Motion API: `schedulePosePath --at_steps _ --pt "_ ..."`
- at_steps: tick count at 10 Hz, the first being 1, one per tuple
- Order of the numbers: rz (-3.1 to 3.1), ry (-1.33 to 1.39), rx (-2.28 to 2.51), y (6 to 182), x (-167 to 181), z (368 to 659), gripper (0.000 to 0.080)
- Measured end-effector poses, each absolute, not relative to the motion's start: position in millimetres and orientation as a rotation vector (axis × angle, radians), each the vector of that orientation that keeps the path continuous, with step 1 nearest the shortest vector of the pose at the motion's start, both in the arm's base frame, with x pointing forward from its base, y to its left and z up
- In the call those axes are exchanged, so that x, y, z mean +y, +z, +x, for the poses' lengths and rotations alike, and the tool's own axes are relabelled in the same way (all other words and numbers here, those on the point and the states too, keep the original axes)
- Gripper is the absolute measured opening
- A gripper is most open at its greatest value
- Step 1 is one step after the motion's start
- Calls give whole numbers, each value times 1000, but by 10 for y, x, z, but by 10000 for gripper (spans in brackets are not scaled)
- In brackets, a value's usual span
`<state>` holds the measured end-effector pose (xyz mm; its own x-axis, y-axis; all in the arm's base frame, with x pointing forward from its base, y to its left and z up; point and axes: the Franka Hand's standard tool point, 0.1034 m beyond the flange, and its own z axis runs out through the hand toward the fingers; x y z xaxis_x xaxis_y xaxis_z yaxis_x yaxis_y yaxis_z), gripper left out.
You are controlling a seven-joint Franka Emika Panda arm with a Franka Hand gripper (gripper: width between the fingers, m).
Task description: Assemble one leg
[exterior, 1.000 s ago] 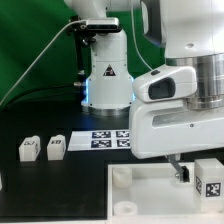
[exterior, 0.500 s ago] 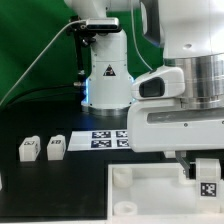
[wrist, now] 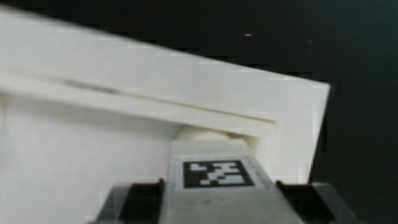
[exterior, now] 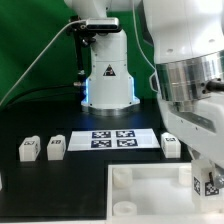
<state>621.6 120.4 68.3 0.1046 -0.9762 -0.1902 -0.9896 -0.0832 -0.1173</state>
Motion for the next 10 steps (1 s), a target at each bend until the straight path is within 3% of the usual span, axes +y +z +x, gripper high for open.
schedulePosePath --at_steps 5,8,9,10 --pt "-1658 170 2419 680 1199 6222 294" --pt "-1616 162 2455 682 1168 6228 321" --pt "-1619 162 2452 682 1170 6227 510" --pt "-1622 162 2450 682 1171 6227 510"
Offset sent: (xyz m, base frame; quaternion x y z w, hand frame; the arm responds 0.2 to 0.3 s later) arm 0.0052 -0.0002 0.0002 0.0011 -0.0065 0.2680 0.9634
